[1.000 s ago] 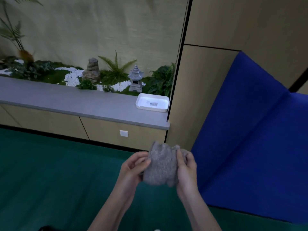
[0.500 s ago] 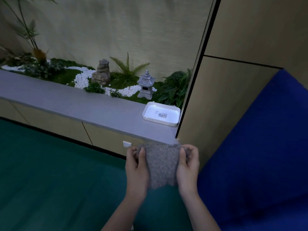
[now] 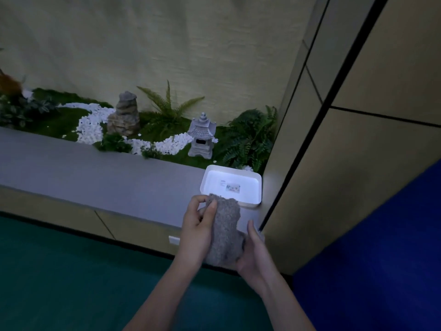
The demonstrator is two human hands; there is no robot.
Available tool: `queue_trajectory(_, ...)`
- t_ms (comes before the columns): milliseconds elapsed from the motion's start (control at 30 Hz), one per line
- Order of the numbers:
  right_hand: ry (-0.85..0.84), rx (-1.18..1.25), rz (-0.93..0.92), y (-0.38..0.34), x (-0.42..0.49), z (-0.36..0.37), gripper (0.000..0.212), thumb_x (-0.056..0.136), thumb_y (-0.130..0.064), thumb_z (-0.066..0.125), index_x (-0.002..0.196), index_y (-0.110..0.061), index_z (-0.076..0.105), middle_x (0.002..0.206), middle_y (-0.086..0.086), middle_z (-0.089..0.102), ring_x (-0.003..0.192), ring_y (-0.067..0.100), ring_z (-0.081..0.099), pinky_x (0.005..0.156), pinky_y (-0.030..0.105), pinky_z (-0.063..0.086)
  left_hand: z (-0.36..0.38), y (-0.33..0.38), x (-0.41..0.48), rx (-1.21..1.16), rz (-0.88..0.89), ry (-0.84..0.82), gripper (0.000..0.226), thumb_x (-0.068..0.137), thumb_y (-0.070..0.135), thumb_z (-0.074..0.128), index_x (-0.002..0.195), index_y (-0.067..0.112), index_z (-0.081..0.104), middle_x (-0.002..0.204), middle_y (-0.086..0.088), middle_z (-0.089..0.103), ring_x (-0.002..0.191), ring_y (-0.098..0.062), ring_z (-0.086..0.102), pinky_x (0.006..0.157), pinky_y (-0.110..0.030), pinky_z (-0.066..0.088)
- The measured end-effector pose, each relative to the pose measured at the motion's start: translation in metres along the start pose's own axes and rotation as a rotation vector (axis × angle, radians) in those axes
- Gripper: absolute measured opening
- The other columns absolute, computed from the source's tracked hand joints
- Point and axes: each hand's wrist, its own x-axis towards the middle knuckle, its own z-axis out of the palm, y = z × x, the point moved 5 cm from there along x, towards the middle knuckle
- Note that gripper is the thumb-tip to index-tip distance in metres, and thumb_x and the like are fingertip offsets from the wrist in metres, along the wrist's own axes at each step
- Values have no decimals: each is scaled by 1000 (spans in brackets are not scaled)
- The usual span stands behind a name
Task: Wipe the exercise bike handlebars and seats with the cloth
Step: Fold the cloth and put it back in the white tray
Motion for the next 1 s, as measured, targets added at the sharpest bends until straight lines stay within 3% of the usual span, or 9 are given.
queue_trajectory(67, -5, 22, 13, -10, 21, 9, 62, 88, -61, 45, 122, -12, 58, 120, 11, 67, 109, 26, 65, 81, 42, 56, -1, 1, 31, -27, -15, -35, 12, 95, 28, 52, 97, 17, 55, 79, 4, 72, 69, -8, 67, 53, -20, 50)
queue_trajectory(200, 2, -4, -24, -39, 64, 28, 46, 93, -49, 48, 121, -16, 63, 120, 8, 67, 112, 24, 63, 91, 42, 52, 3, -4, 88, -51, -43, -84, 8, 95, 26, 53, 94, 18, 56, 75, 5, 72, 66, -7, 68, 52, -19, 50)
queue_trajectory(300, 71, 38, -186, -71, 98, 33, 37, 98, -32, 46, 122, -8, 60, 120, 14, 66, 111, 27, 62, 93, 43, 50, 8, -11, 128, -51, -59, -96, 6, 96, 24, 53, 90, 24, 55, 73, 5, 72, 64, -7, 68, 50, -18, 49)
queue_trajectory(367, 144, 5, -318, -94, 120, 33, 33, 98, -27, 47, 122, -5, 57, 118, 14, 66, 107, 26, 64, 82, 38, 56, 11, -17, 156, -24, -67, -86, 12, 96, 26, 52, 86, 33, 56, 75, 4, 72, 67, -9, 68, 50, -21, 50)
queue_trajectory(433, 247, -149, -426, -114, 139, 30, 22, 98, -28, 49, 110, -11, 58, 107, 7, 69, 96, 19, 67, 70, 31, 57, 14, -23, 182, 34, -64, -62, 22, 96, 30, 51, 80, 44, 54, 79, 6, 72, 70, -8, 68, 49, -22, 50)
queue_trajectory(533, 375, -456, -604, -147, 171, 25, 14, 100, -29, 46, 90, -22, 51, 86, -3, 61, 78, 9, 60, 68, 23, 48, 23, -38, 226, 160, -25, 25, 19, 96, 33, 50, 81, 46, 49, 84, 4, 68, 75, -7, 65, 52, -20, 48)
queue_trajectory(667, 420, -672, -752, -182, 219, 17, 16, 101, -19, 43, 86, -24, 46, 69, -7, 47, 55, 2, 43, 51, 12, 35, 40, -67, 277, 268, 11, 121, 14, 96, 33, 50, 85, 42, 47, 87, 3, 63, 82, -9, 62, 63, -31, 48)
queue_trajectory(867, 440, -703, -722, -203, 297, -5, 23, 97, 0, 42, 108, -14, 57, 102, -17, 58, 96, -10, 53, 81, -2, 35, 55, -122, 345, 413, -59, 122, 6, 96, 38, 46, 90, 37, 46, 81, -2, 63, 75, -18, 62, 67, -46, 50)
queue_trajectory(1000, 529, -739, -706, -205, 343, -20, 20, 97, 2, 42, 104, -11, 55, 94, -16, 59, 91, -7, 55, 74, 0, 36, 60, -154, 390, 558, -89, 69, 9, 98, 38, 41, 90, 37, 42, 77, -6, 63, 74, -23, 61, 64, -43, 50)
